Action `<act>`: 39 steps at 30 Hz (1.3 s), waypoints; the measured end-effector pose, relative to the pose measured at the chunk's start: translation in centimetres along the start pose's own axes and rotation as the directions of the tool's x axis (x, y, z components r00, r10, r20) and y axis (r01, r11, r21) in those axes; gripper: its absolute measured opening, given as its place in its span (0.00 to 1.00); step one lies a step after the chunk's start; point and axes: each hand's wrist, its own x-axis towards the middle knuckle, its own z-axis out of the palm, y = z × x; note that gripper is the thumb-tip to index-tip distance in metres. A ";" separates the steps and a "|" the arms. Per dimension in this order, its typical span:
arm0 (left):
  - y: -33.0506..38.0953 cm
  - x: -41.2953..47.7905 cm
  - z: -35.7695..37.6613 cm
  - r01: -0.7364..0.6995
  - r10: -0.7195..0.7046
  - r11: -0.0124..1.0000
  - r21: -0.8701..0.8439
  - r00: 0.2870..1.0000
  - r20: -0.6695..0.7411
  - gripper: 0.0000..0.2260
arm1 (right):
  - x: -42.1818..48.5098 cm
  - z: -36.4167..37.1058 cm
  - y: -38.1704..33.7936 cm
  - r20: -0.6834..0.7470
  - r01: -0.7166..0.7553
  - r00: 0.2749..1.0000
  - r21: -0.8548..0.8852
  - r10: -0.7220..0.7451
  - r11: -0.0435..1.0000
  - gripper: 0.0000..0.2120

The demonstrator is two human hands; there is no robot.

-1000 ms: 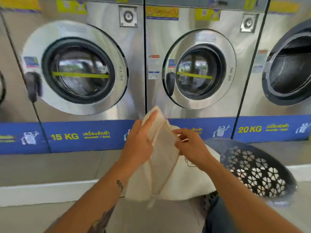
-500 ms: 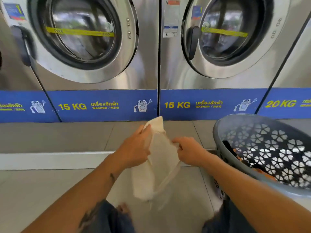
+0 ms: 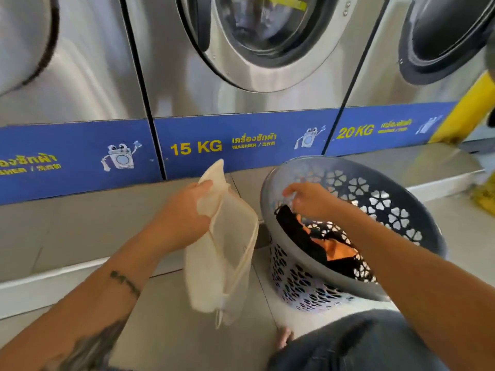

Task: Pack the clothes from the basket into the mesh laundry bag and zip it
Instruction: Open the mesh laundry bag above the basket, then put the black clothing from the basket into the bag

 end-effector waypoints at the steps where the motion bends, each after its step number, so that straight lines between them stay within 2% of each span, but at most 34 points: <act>1: 0.1 0.5 0.3 0.007 -0.007 1.000 -0.007 1.000 0.004 0.33 | 0.9 0.8 1.4 0.067 -0.046 0.997 -0.056 0.050 0.997 0.23; 2: 0.3 1.0 0.6 0.014 -0.014 1.000 -0.012 1.000 0.006 0.33 | 1.6 1.8 2.5 0.132 -0.085 0.986 -0.098 0.098 0.992 0.27; 4: 0.6 1.9 1.3 0.008 -0.008 1.000 -0.004 1.000 0.008 0.34 | 2.7 4.3 4.3 0.275 -0.195 0.940 -0.055 0.203 0.979 0.39; 6: 1.0 2.7 1.9 -0.019 0.019 1.000 0.020 1.000 0.002 0.34 | 3.2 6.9 5.4 0.450 -0.278 0.853 -0.037 0.264 0.960 0.48; 8: 1.3 3.3 2.5 -0.043 0.043 0.998 0.047 0.999 0.003 0.33 | 3.4 9.2 6.2 0.568 -0.233 0.762 -0.206 0.310 0.950 0.49; 9: 1.6 3.6 2.7 -0.053 0.053 0.997 0.057 0.999 0.007 0.33 | 3.4 10.0 6.5 0.569 -0.197 0.753 -0.282 0.329 0.939 0.48; 10: 1.8 3.8 2.9 -0.061 0.060 0.996 0.060 0.998 0.007 0.33 | 3.5 10.5 6.8 0.541 -0.184 0.772 -0.313 0.334 0.932 0.45; 12: 2.3 4.1 2.9 -0.067 0.067 0.996 0.064 0.998 -0.004 0.33 | 3.6 10.5 6.7 0.452 -0.180 0.846 -0.253 0.281 0.950 0.34; 17: 3.6 4.0 2.6 -0.076 0.078 0.994 0.079 0.997 -0.021 0.31 | 2.6 7.2 4.3 0.221 -0.092 0.972 0.022 0.085 0.996 0.18; 19: 3.8 3.5 2.3 -0.082 0.084 0.994 0.071 0.996 -0.031 0.31 | 1.4 4.5 3.2 0.093 -0.103 0.992 0.161 0.089 0.982 0.10; 23: 3.6 2.5 1.4 -0.076 0.078 0.997 0.031 0.994 -0.071 0.30 | -2.1 -1.2 1.0 -0.112 -0.021 0.991 0.382 0.069 0.924 0.12; 26: 3.5 1.6 0.5 -0.081 0.080 0.997 -0.008 0.992 -0.100 0.29 | -4.9 -4.3 -1.5 -0.255 0.144 0.967 0.575 0.010 0.805 0.10; 29: 3.2 0.8 -0.4 -0.073 0.068 0.997 -0.039 0.990 -0.126 0.28 | -7.2 -5.8 -4.6 -0.317 0.267 0.948 0.784 -0.009 0.560 0.12; 30: 3.1 0.5 -0.7 -0.064 0.055 0.996 -0.062 0.990 -0.133 0.27 | -7.8 -5.6 -5.7 -0.309 0.282 0.950 0.806 -0.035 0.521 0.13; 31: 3.1 0.4 -1.0 -0.052 0.040 0.995 -0.087 0.990 -0.138 0.27 | -8.2 -4.9 -6.8 -0.280 0.273 0.958 0.805 -0.068 0.527 0.14; 33: 2.9 0.0 -1.5 -0.042 0.023 0.990 -0.134 0.989 -0.143 0.28 | -8.7 -2.7 -8.6 -0.163 0.244 0.969 0.706 -0.183 0.665 0.15; 35: 2.6 -0.4 -1.8 -0.053 0.027 0.984 -0.171 0.989 -0.149 0.30 | -8.7 -0.2 -9.7 0.059 0.245 0.951 0.463 -0.305 0.852 0.19; 36: 2.5 -0.5 -2.0 -0.048 0.021 0.981 -0.187 0.990 -0.142 0.31 | -8.4 0.7 -9.7 0.147 0.256 0.934 0.362 -0.325 0.896 0.24; 37: 2.3 -0.7 -2.1 -0.036 0.009 0.980 -0.194 0.990 -0.139 0.31 | -8.1 1.0 -9.6 0.171 0.261 0.930 0.321 -0.326 0.911 0.27; 39: 1.9 -0.8 -2.3 -0.008 -0.019 0.983 -0.183 0.990 -0.143 0.30 | -7.6 0.5 -8.9 0.053 0.260 0.954 0.350 -0.296 0.900 0.26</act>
